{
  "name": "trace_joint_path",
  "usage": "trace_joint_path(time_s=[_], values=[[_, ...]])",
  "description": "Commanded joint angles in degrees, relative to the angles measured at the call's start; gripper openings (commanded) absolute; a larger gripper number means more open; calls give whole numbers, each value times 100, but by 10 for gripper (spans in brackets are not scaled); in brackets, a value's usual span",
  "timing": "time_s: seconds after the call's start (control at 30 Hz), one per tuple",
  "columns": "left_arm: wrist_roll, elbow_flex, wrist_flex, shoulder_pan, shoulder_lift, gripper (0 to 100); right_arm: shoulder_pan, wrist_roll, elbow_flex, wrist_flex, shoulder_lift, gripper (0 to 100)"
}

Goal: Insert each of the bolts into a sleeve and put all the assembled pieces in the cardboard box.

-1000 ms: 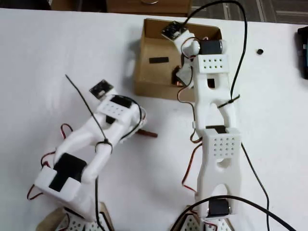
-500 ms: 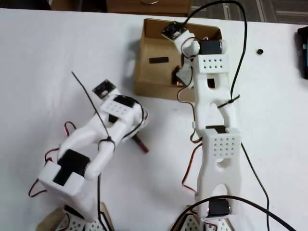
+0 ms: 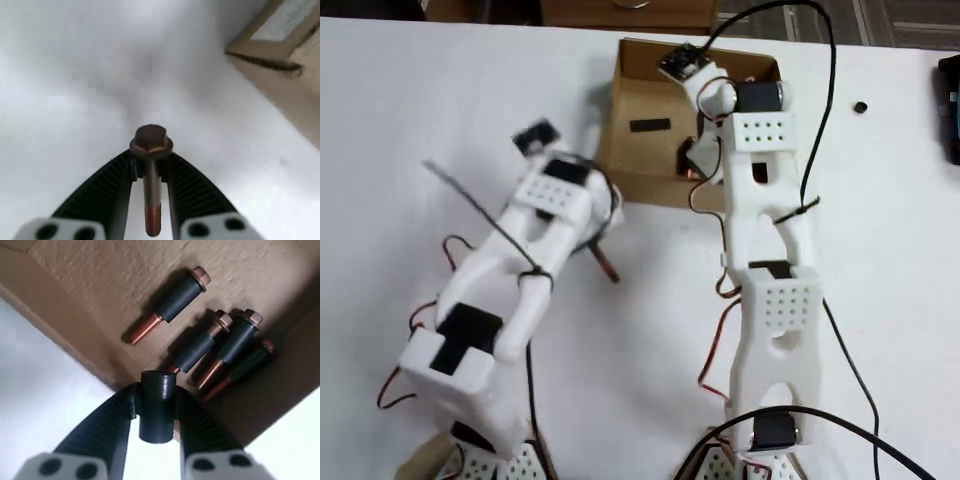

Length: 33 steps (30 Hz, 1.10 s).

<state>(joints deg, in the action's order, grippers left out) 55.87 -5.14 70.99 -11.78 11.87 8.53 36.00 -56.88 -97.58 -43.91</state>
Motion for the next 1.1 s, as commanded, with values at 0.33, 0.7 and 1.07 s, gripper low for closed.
trace_joint_path(time_s=[0.33,0.7,1.07], values=[[-2760,2484,3086,730,-1556,20,92,-440,53,-365,1868,21],[-3279,1631,3068,-62,-3982,20,101,-809,2286,-365,4532,21],[-2910,637,3059,-1055,-5398,20,101,-1002,5160,-365,7899,20]])
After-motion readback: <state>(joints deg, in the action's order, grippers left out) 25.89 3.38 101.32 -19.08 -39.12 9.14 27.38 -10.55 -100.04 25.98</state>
